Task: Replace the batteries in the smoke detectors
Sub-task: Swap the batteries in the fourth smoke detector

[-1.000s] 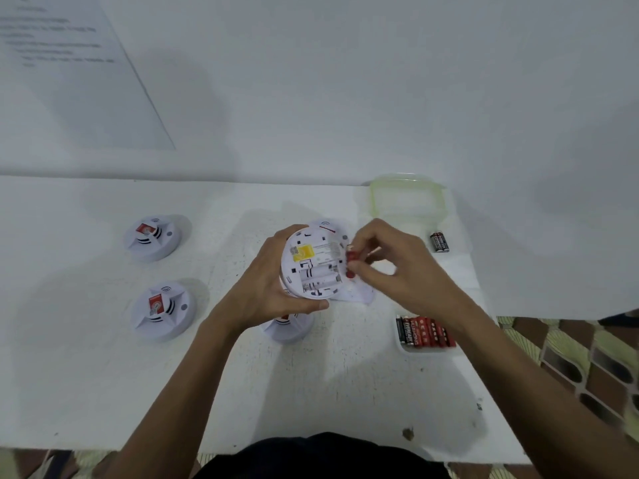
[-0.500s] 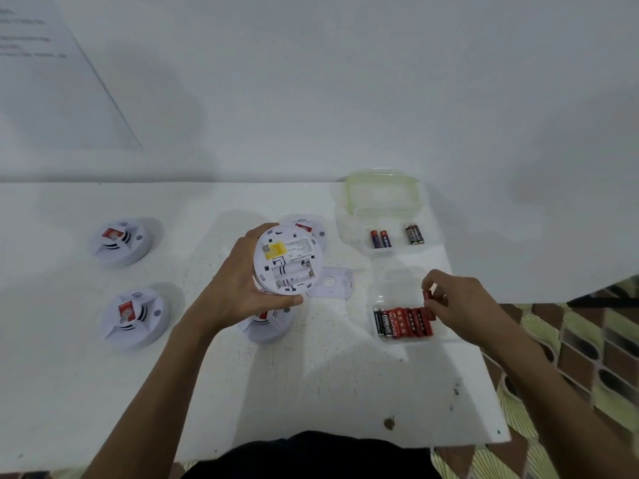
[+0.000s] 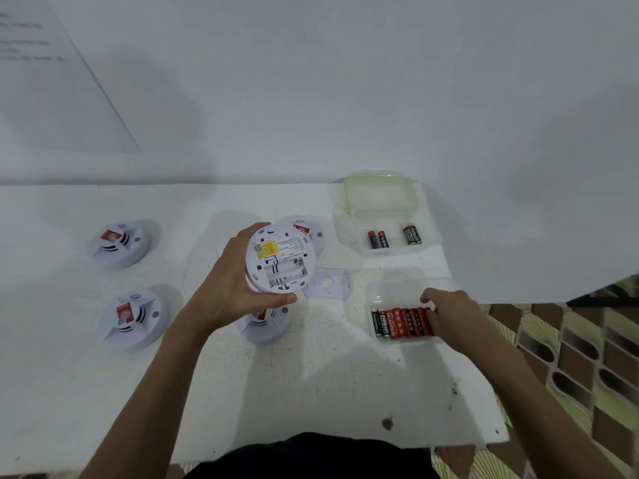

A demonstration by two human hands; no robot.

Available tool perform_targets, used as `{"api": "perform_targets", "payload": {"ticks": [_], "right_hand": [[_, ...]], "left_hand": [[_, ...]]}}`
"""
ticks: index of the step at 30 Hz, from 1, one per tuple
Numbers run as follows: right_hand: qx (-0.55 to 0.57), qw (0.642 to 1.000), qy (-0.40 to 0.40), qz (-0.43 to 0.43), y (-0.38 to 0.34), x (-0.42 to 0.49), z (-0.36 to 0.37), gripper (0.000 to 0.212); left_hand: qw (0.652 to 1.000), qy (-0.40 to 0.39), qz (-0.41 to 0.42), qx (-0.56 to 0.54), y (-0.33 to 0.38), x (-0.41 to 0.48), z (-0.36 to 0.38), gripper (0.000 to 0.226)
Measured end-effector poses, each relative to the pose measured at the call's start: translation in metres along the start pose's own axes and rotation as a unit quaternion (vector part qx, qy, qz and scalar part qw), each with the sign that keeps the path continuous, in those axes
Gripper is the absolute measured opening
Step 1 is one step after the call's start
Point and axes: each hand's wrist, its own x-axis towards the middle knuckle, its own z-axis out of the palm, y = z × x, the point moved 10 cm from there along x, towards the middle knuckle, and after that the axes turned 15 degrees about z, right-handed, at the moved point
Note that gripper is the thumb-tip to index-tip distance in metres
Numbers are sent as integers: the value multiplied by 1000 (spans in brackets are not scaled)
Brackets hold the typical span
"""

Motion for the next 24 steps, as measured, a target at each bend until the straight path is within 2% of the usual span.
{"api": "perform_targets", "payload": {"ticks": [8, 15, 19, 24], "right_hand": [[75, 994, 35, -66, -50, -7, -50, 17], [98, 982, 118, -107, -90, 21, -90, 16], [112, 985, 96, -91, -100, 59, -88, 20], [60, 996, 29, -60, -107, 102, -65, 32]], "left_hand": [[1000, 7, -9, 10, -4, -2, -5, 99], [1000, 7, -12, 15, -9, -5, -8, 103], [1000, 8, -14, 17, -11, -5, -9, 103], [1000, 11, -16, 11, -13, -7, -9, 103]]}}
